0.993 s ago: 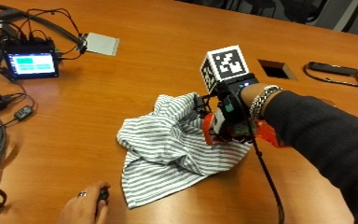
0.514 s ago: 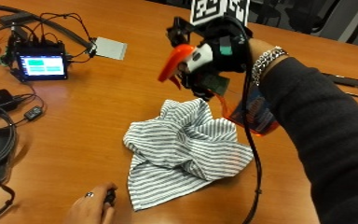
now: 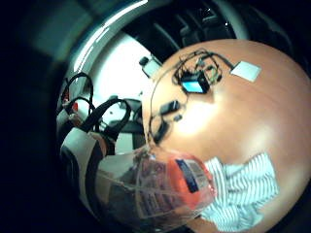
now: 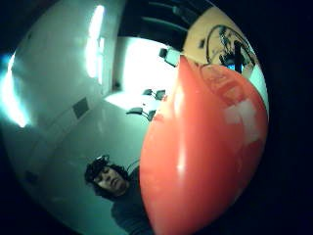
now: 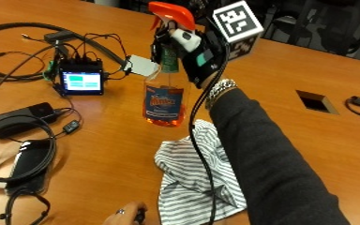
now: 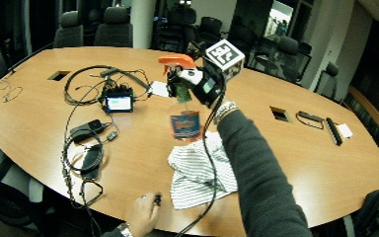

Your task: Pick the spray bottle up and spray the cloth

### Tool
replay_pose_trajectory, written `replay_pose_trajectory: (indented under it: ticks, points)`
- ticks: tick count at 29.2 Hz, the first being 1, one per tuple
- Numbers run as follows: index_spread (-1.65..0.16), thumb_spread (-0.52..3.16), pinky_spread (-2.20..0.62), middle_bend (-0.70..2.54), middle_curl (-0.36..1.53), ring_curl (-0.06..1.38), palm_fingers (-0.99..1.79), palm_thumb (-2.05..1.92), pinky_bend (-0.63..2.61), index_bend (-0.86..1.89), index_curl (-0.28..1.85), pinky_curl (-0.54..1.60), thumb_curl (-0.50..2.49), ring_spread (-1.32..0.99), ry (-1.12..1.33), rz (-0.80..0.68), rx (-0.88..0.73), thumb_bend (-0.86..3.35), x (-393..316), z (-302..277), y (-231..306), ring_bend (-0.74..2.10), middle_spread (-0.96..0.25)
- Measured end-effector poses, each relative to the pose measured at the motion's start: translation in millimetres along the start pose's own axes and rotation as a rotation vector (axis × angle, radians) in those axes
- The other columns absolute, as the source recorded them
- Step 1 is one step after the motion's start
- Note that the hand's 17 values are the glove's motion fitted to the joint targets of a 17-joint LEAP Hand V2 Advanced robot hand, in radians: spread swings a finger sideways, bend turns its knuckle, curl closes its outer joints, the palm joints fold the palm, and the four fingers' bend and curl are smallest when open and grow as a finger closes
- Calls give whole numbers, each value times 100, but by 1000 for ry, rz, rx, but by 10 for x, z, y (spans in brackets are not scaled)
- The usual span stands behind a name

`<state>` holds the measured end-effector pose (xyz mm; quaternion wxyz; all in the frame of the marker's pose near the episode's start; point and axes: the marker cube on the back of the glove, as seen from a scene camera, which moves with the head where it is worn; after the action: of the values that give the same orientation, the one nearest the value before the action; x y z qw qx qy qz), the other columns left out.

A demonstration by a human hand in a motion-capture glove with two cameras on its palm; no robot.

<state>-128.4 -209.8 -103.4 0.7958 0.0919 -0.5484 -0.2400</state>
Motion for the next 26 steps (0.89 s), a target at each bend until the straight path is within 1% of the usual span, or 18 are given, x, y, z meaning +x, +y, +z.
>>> replay_pose_trajectory:
  ticks: [2, 4, 6, 8, 12, 15, 26]
  points:
    - [-29, 37, -24, 51, 51, 44, 134, 88, 44, 21, 57, 38, 76, -18, -39, -40, 175, -3, 160, 5, 49, 65, -21]
    - [-30, 36, -24, 51, 51, 44, 134, 88, 44, 21, 57, 38, 77, -18, -38, -50, 303, -3, 313, -6, 124, 65, -21]
    - [-30, 36, -24, 51, 51, 44, 134, 87, 44, 21, 58, 38, 77, -18, -20, -33, 407, -3, 493, 3, 215, 64, -21]
    - [-30, 36, -24, 51, 51, 44, 135, 87, 44, 21, 58, 37, 77, -18, 1, 2, 475, -3, 670, 38, 295, 64, -21]
    - [-30, 36, -24, 51, 51, 44, 135, 87, 44, 21, 58, 37, 78, -18, 31, 65, 511, -3, 916, 117, 395, 64, -20]
    - [-30, 36, -24, 51, 51, 44, 135, 87, 44, 21, 58, 37, 78, -18, 39, 81, 511, -3, 982, 150, 409, 64, -20]
    - [-31, 36, -26, 51, 51, 45, 136, 85, 45, 19, 59, 37, 79, -19, 98, 39, 557, -4, 686, 81, 150, 65, -22]
